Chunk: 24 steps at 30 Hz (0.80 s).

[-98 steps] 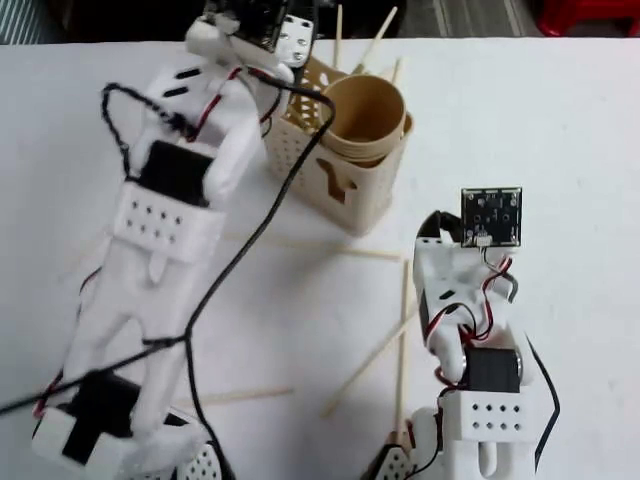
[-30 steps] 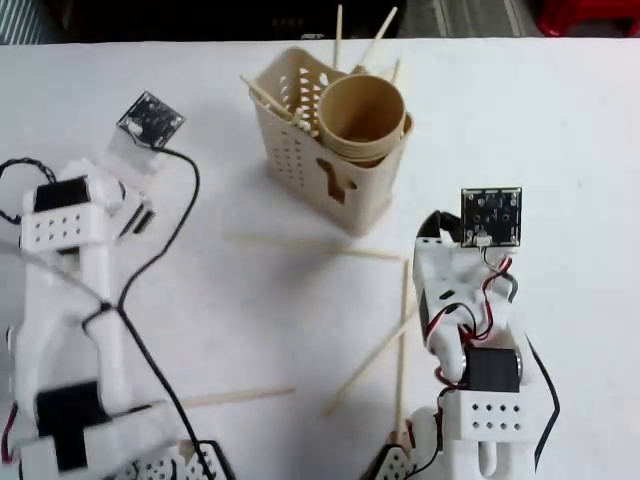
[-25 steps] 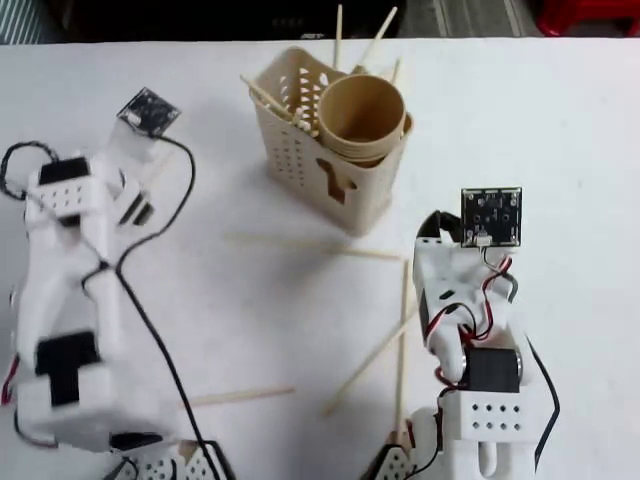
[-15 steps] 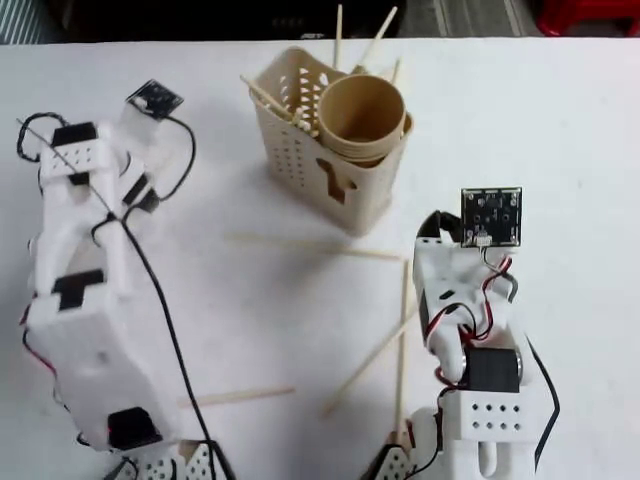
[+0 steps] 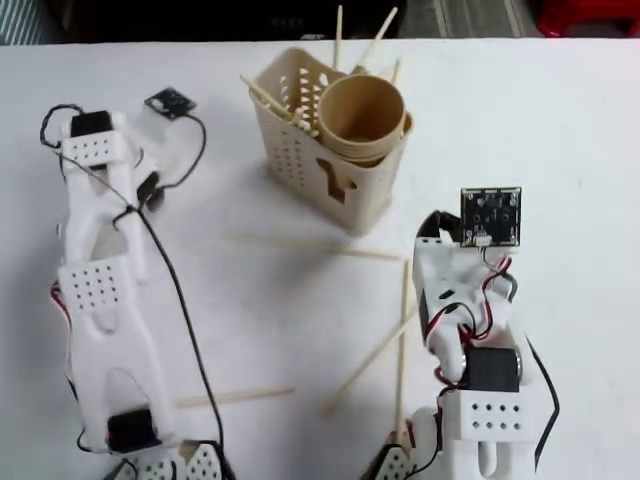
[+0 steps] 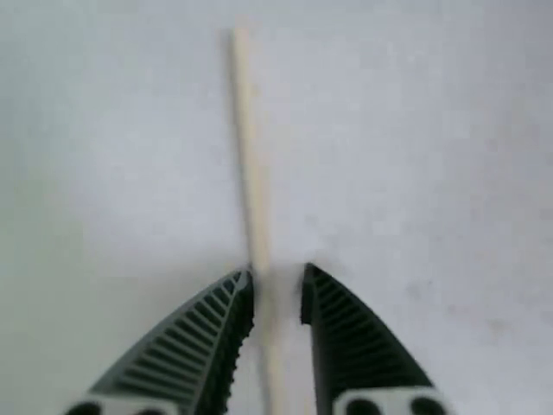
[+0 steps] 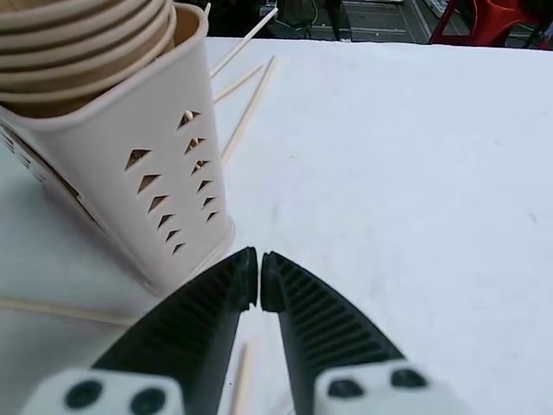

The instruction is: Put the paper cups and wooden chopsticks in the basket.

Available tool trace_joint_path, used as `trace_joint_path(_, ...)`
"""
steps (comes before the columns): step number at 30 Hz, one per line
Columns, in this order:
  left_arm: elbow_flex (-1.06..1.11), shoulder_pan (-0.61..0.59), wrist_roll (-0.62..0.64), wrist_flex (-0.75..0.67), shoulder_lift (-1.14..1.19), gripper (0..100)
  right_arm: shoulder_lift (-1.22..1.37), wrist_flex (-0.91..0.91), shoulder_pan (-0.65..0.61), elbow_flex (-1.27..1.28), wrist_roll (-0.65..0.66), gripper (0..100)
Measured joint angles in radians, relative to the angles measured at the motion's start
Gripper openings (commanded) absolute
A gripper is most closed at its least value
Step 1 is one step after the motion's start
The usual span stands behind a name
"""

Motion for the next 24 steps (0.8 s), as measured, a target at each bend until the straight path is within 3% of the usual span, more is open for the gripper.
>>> trace_joint_path(5, -0.19, 0.02, -0.15, 0.138, 0.132, 2, 0.0, 0.0, 0.0, 0.0, 0.0, 2.5)
trace_joint_path(10, -0.384, 0.02, -0.172, 0.232, 0.209, 2, 0.0, 0.0, 0.0, 0.0, 0.0, 2.5)
trace_joint_path(19, -0.611, 0.012, 0.0, 0.239, 0.233, 2, 0.0, 0.0, 0.0, 0.0, 0.0, 2.5)
trace_joint_path(24, -0.626, 0.012, 0.044, 0.239, 0.227, 2, 0.0, 0.0, 0.0, 0.0, 0.0, 2.5)
